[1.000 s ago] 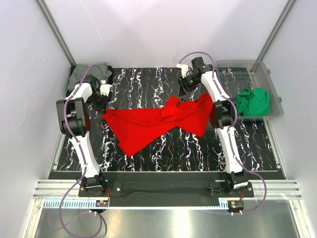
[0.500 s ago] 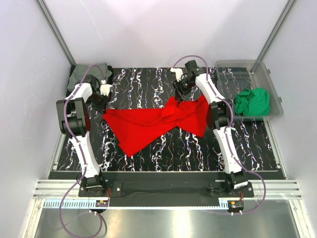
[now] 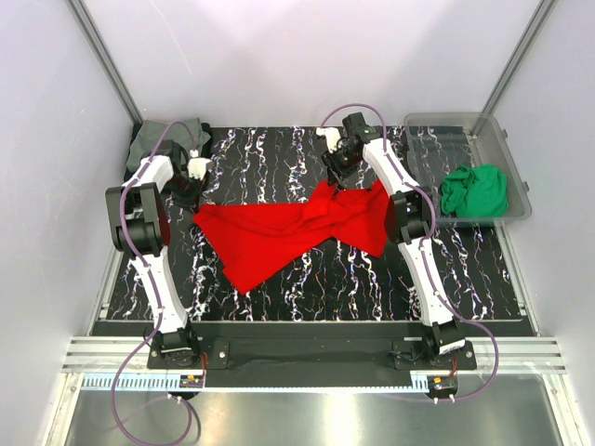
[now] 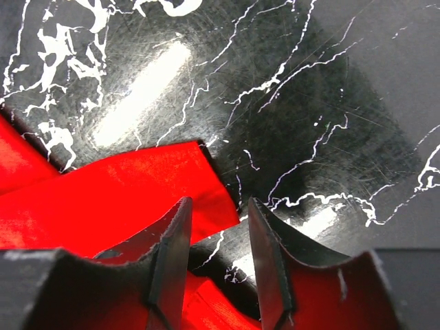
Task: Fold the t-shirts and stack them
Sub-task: Flatten the tshirt out
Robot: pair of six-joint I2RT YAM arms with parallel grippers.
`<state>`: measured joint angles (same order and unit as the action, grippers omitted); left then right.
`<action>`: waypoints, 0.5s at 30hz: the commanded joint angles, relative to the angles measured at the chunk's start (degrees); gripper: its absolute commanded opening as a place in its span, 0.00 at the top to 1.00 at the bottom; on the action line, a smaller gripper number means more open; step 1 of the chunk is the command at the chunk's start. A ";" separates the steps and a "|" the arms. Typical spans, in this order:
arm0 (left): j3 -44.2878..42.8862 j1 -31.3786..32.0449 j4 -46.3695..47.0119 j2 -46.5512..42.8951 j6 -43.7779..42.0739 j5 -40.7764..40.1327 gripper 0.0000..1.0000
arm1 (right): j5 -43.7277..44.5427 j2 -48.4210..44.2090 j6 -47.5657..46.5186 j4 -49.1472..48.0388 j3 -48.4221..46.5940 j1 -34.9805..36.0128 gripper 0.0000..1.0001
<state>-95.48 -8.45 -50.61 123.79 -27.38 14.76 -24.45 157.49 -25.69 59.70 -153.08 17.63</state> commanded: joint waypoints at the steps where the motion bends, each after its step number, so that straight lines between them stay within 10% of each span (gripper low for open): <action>1: 0.91 0.71 -0.37 0.49 -0.22 0.35 1.00 | 4.32 -0.43 -1.02 -0.03 1.37 0.65 0.55; 15: 0.74 1.06 -0.37 0.67 -0.22 -0.44 1.00 | 7.04 -0.61 -2.78 1.03 3.75 1.27 0.61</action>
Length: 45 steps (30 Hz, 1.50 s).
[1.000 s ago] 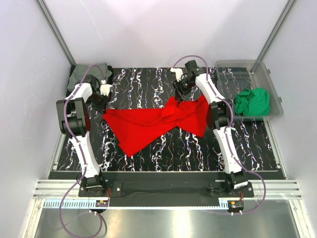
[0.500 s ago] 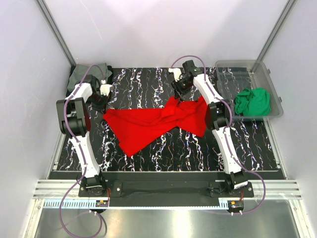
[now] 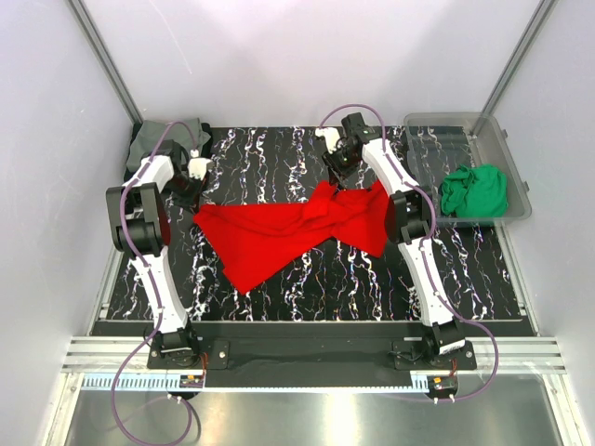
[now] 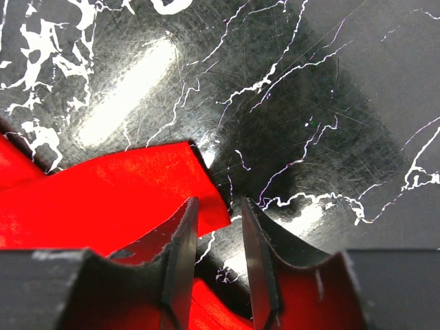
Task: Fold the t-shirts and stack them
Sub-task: Flatten the tshirt out
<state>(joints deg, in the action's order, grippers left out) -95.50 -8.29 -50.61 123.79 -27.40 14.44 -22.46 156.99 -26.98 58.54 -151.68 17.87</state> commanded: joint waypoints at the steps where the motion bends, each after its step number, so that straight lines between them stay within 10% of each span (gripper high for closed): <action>1: 0.76 0.91 -0.45 0.58 -0.29 -0.20 1.00 | 5.23 -0.10 -1.67 2.28 2.87 1.03 0.62; 21: -1.79 1.79 -1.07 2.16 -0.82 -1.25 1.00 | 2.07 -2.56 -4.48 8.87 7.89 2.35 0.61; 29: -1.62 1.97 -1.07 1.81 -0.81 -0.90 1.00 | 5.23 -2.21 -4.31 8.52 7.62 2.79 1.00; 45: -6.80 12.68 -0.98 -2.65 1.20 -2.40 1.00 | 9.27 -23.03 -1.59 -1.24 -3.36 1.29 1.00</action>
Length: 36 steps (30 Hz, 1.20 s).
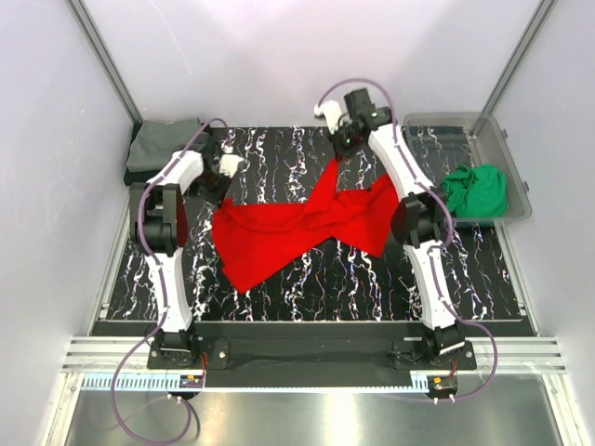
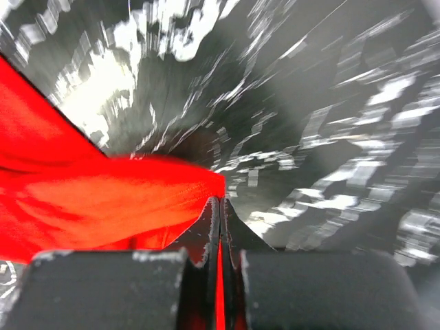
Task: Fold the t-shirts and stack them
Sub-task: Flatten the tshirt out
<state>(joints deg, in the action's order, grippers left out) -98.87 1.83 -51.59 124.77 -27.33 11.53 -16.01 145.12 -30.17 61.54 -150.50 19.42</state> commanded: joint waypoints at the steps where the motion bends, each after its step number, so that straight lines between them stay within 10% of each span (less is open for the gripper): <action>1: -3.70 3.00 0.00 -4.88 1.58 0.77 1.00 | 3.70 -13.78 1.78 -4.58 -4.37 -0.35 1.00; 14: -8.26 8.81 0.18 -35.36 4.31 -4.12 1.00 | 15.21 -37.09 1.18 -9.59 0.47 -1.75 1.00; 21: -19.32 14.69 4.21 -41.27 -3.25 -21.62 1.00 | 19.87 -39.56 -0.06 -12.23 -3.83 -2.02 1.00; 36: -22.07 15.23 20.57 -54.28 -9.94 -28.58 1.00 | 21.29 -54.75 0.73 -20.14 -5.51 -1.93 1.00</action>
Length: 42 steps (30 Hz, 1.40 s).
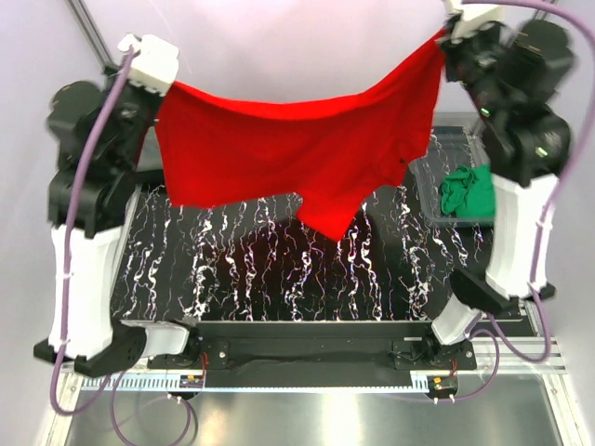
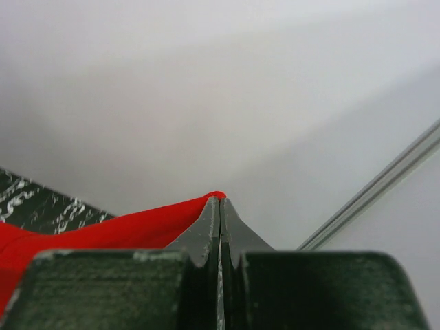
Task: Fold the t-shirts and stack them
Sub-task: Flatten the tshirt out
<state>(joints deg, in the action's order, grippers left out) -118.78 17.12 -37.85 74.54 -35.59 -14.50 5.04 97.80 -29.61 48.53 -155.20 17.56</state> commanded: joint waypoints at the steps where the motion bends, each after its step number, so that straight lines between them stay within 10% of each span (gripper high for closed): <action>1: -2.16 -0.07 6.82 -4.75 -1.41 -2.29 1.00 | -0.11 -8.58 0.16 -7.40 -0.38 -0.16 1.00; 24: 2.76 -9.13 0.59 -17.86 1.49 8.35 1.00 | -11.37 -25.38 0.87 -5.99 8.32 -5.08 1.00; 35: 45.35 -10.44 3.98 -20.15 -0.70 9.40 1.00 | -13.30 -27.23 -2.30 -23.73 53.55 -5.08 1.00; 42: 47.95 -14.40 15.25 -2.68 -0.70 10.72 1.00 | -15.40 -8.19 -4.40 -30.42 58.34 -5.08 1.00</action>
<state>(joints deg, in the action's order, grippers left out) -68.40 4.25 -33.76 67.83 -35.59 -5.04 -8.67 85.38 -31.33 26.09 -96.23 12.91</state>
